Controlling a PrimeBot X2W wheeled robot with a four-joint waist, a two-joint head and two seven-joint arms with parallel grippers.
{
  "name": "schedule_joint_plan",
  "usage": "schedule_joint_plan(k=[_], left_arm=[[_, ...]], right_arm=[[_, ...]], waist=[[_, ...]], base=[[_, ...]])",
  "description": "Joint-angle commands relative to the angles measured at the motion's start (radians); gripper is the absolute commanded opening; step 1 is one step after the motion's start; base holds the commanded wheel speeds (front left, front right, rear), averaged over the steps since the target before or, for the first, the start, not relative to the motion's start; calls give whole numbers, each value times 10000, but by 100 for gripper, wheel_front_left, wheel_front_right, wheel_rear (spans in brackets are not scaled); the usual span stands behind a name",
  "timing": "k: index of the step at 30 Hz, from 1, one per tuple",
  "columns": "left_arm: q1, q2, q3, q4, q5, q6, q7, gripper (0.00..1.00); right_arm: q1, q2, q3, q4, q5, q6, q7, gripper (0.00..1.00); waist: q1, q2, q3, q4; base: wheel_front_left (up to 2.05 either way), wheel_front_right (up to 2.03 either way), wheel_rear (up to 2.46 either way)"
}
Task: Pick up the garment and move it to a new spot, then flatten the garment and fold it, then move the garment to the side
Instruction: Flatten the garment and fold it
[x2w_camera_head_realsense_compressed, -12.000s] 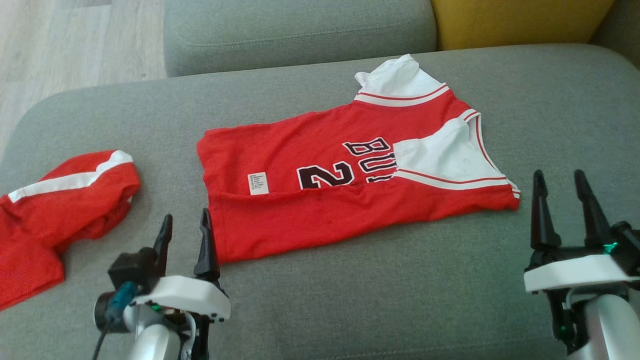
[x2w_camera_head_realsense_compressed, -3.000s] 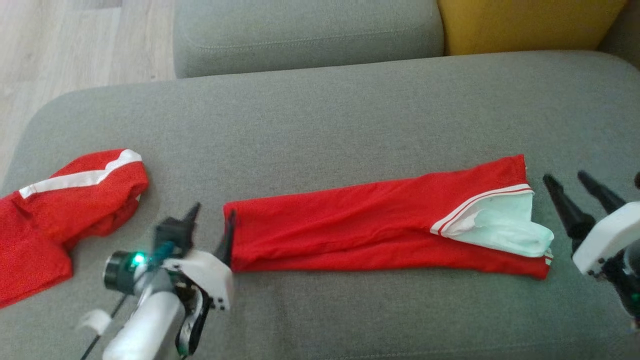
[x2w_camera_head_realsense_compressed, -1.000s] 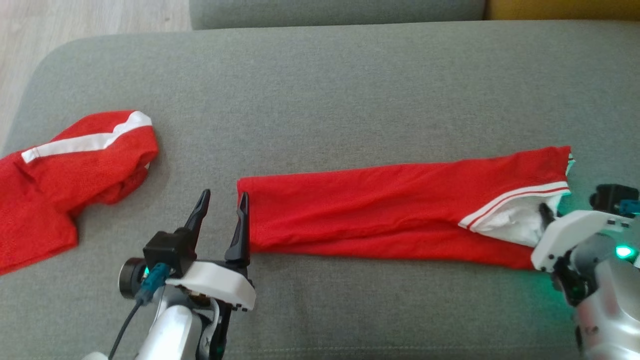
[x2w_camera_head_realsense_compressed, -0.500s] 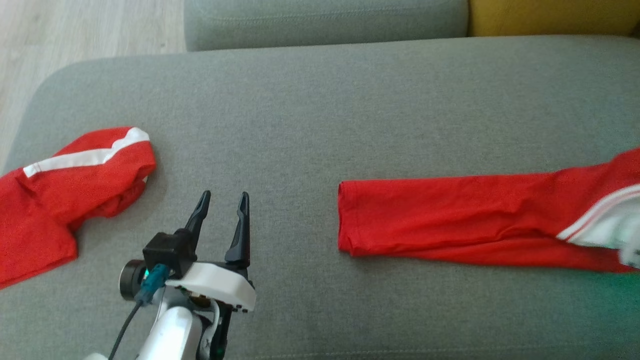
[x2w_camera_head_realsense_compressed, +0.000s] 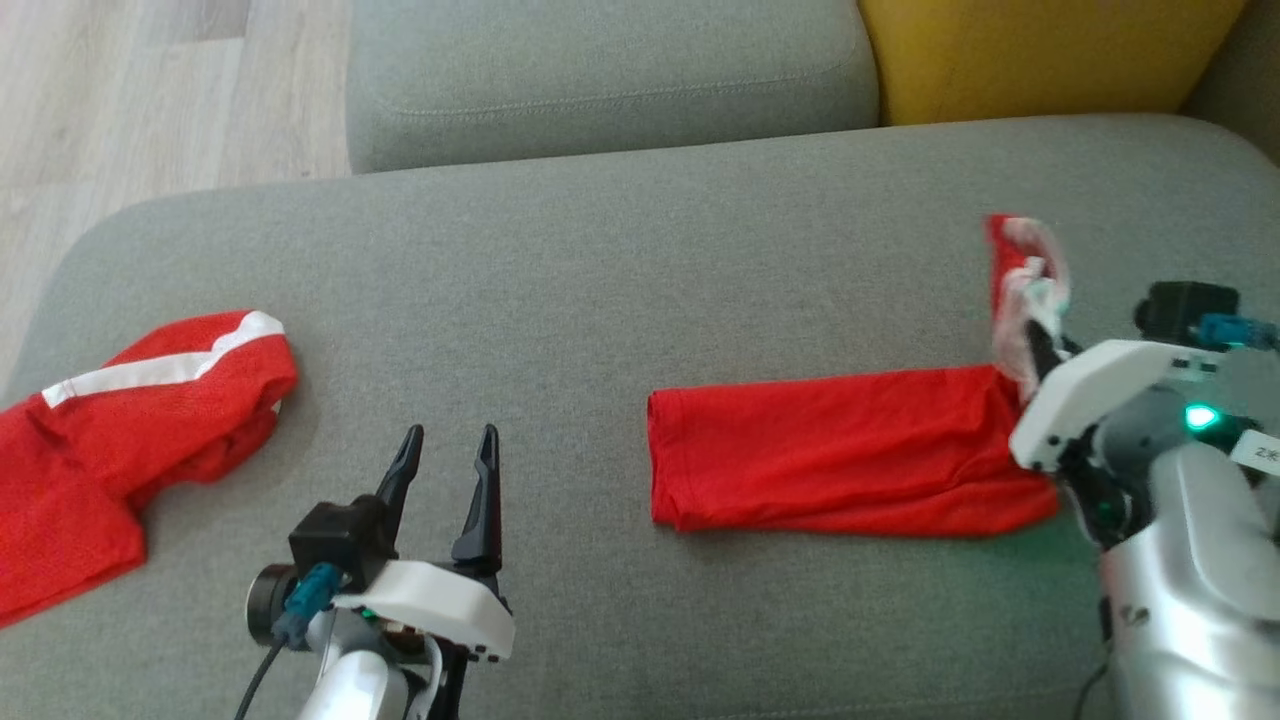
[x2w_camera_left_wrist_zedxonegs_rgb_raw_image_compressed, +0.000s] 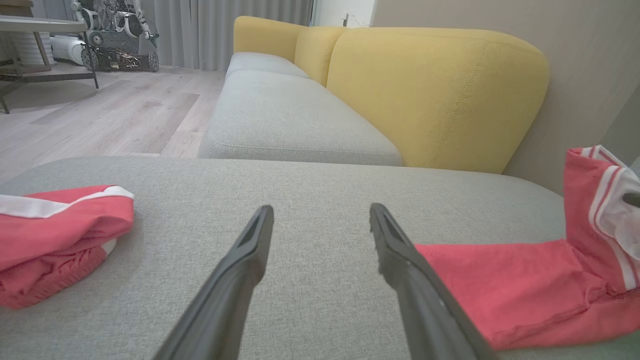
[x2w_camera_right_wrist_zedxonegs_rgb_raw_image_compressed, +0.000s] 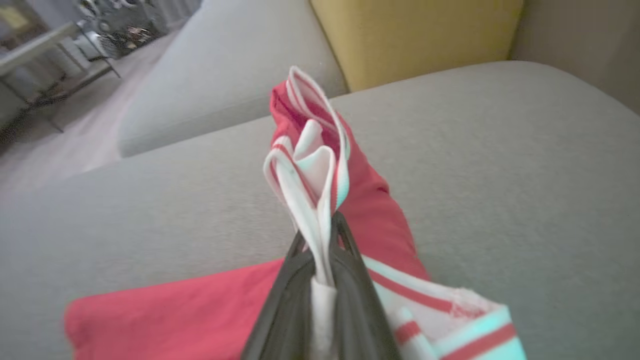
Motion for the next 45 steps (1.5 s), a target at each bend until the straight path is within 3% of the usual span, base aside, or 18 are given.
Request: schedule_joint_plan(k=[1,7,11,29,30,31,39,45], left_arm=[[-311,5,245,-354,-61,71,-124,100],[-278,5,204,-357,-80,39,-124,100],[-258,5,144,-319,-79,16,-124,100],[-511,5,-185,-31,-86,9,-124,100],[-520,5,-183,3,-83,10,-124,100],[-528,5,-179,36,-79,13,-124,100],[-483,5,-115,182,-97,65,-124,100],[-329,5,-53,207,-157,107,-124,100]], right_arm=[[-130,62,331,-533,210,-9,90,0],[728,258,1595,-2122,2595,-9,923,0],[1227,262,2573,-2286,3968,-9,580,0],[241,265,6601,631,8146,-9,-3224,0],[124,265,6768,814,8264,-9,-3316,33],[23,265,6970,987,8407,-9,-3333,100],[-502,265,8259,936,9005,-9,-3877,100],[-1019,265,8097,1000,8879,-9,-4080,100]], waist=[[0,0,-17,-3],[0,0,-4,156],[0,0,56,344],[0,0,627,1140],[0,0,627,1144],[0,0,620,1146],[0,0,477,1005],[0,0,224,701]], base=[[0,0,0],[0,0,0],[0,0,0],[0,0,0],[0,0,0],[0,0,0],[0,0,0],[0,0,0]])
